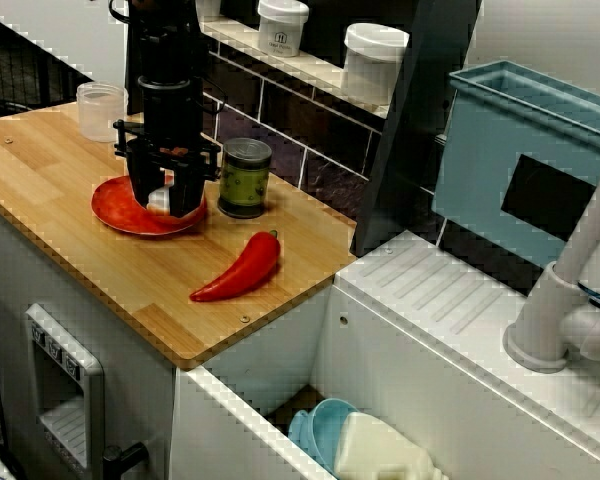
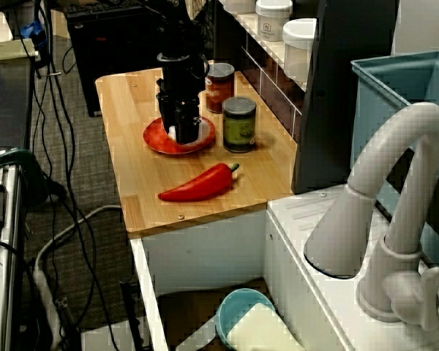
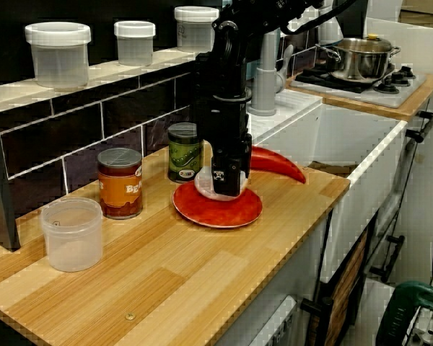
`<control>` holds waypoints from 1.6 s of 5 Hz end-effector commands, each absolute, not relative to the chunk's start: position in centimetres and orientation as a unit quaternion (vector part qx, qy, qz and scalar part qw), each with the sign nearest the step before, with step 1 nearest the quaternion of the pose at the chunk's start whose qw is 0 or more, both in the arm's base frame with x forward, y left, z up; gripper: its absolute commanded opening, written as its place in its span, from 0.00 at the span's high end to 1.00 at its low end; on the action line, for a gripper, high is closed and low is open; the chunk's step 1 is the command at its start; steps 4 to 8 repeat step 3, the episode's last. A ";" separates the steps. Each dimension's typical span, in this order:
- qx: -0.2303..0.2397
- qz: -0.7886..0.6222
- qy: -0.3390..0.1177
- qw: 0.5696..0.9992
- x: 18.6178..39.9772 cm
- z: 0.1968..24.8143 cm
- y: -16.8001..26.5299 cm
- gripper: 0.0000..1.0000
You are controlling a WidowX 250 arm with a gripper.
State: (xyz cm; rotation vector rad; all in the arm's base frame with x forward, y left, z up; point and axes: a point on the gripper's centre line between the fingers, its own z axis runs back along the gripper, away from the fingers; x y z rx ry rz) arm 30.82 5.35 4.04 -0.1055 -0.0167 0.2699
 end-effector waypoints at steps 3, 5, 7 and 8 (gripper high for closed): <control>-0.083 0.145 -0.036 0.985 31.5 8.9 8.2 1.00; -0.083 0.145 -0.036 0.985 31.5 8.9 8.2 1.00; -0.083 0.145 -0.036 0.985 31.5 8.9 8.2 1.00; -0.083 0.145 -0.036 0.985 31.5 8.9 8.2 1.00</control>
